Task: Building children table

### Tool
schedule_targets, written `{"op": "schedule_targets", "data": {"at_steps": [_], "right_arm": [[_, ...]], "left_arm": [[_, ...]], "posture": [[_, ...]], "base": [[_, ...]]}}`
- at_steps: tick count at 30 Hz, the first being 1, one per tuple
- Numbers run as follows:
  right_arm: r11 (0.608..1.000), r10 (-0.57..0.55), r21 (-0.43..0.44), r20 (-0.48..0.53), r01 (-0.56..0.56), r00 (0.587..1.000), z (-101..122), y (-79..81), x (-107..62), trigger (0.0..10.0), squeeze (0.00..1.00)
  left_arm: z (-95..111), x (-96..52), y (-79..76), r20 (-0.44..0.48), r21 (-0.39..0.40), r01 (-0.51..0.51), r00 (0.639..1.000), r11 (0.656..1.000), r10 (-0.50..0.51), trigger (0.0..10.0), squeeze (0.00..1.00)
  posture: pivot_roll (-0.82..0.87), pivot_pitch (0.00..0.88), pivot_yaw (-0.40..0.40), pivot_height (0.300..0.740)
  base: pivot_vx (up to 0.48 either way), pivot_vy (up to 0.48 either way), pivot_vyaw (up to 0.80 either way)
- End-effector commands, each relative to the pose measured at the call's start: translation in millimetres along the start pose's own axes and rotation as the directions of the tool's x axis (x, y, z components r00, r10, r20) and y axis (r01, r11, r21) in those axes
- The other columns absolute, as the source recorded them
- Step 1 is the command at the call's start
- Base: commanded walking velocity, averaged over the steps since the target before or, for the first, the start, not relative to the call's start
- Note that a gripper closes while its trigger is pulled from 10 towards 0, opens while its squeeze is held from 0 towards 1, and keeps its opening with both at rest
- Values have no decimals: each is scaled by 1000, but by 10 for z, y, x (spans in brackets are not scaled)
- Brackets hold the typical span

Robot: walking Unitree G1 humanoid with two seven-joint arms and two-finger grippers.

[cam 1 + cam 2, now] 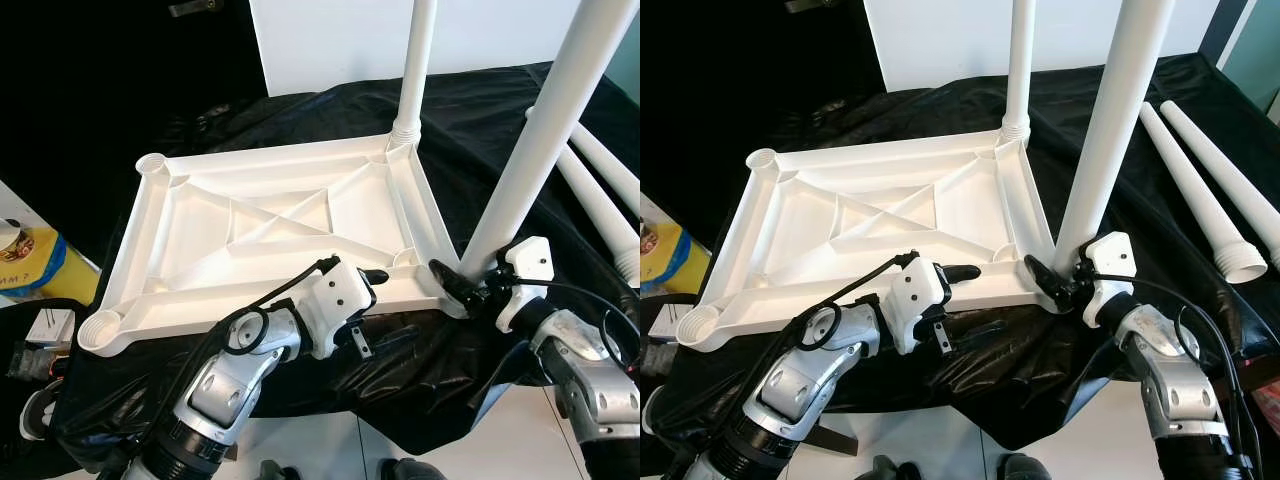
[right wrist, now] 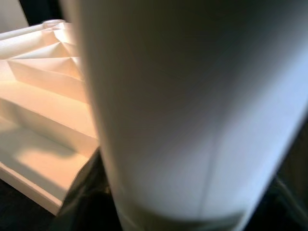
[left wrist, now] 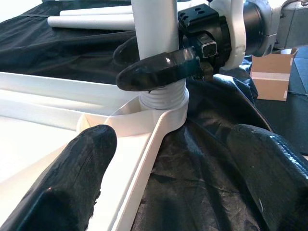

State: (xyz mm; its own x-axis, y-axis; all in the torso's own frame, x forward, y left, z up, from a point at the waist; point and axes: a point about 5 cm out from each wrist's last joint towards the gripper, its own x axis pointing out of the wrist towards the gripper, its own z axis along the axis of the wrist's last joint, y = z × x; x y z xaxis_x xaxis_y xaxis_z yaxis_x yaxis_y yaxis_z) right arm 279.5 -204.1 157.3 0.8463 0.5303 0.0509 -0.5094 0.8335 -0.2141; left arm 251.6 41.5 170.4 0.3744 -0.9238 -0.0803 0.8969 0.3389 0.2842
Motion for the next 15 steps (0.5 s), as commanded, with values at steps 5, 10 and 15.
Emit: {"op": "schedule_targets", "data": {"at_steps": [5,10,15], "right_arm": [[999,15,46,-82,-11,996,-210,72,-67,0,0],[990,-91,93,-110,101,990,-320,86,-123,10000,0],[948,-272,128,-153,292,950,-422,168,-161,10000,0]], "left_arm": [[-29,-45,3,-20,-2,-26,999,1000,26,10000,0],[-32,-45,-2,-21,-1,-25,999,1000,25,10000,0],[-40,-31,-16,-21,3,-19,1000,1000,19,10000,0]], "posture": [[-153,146,72,740],[-154,144,68,740],[-157,135,60,740]], "base": [[0,0,0],[0,0,0],[0,0,0]]}}
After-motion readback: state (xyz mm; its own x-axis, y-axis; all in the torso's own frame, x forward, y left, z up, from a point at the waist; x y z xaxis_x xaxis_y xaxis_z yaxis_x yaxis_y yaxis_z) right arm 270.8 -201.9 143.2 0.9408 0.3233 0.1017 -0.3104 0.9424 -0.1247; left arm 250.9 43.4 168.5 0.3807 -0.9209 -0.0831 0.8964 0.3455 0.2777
